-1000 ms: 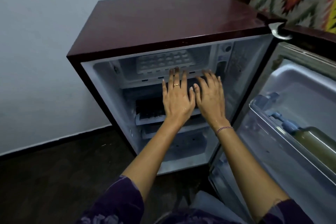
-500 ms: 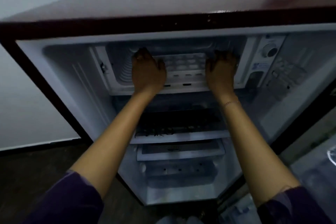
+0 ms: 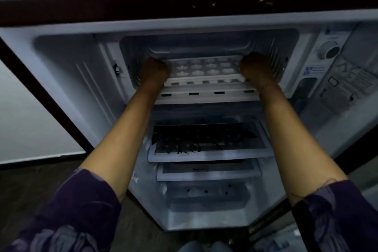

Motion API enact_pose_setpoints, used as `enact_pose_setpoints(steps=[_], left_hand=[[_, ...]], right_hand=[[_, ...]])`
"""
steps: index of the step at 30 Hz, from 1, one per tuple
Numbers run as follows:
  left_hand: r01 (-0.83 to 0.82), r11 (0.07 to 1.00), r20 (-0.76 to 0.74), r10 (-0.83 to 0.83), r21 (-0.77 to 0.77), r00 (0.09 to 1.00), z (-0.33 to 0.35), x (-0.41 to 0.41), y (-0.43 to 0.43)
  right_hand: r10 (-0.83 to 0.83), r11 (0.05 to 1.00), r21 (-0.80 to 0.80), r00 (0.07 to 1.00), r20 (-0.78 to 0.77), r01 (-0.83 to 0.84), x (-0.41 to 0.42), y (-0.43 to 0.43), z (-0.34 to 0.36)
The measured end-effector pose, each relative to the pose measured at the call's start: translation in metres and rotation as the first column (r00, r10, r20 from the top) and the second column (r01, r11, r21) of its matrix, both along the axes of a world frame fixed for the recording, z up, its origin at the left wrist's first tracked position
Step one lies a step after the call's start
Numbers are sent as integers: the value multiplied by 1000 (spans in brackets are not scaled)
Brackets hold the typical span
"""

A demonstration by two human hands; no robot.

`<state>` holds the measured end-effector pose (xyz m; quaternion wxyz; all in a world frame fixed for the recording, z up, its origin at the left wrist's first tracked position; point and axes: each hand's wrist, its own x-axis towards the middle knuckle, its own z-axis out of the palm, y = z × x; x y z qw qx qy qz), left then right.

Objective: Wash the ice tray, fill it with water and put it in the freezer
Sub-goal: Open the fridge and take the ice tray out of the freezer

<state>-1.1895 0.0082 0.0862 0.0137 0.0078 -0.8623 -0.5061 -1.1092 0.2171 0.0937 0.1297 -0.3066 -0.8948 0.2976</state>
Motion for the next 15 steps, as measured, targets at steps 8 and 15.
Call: enact_pose_setpoints(steps=[8, 15], left_hand=[[-85, 996, 44, 83, 24, 996, 15, 48, -19], [-173, 973, 211, 140, 150, 967, 9, 86, -36]], right_hand=[[-62, 962, -275, 982, -180, 10, 50, -18, -1], [-167, 895, -435, 979, -116, 101, 92, -28, -4]])
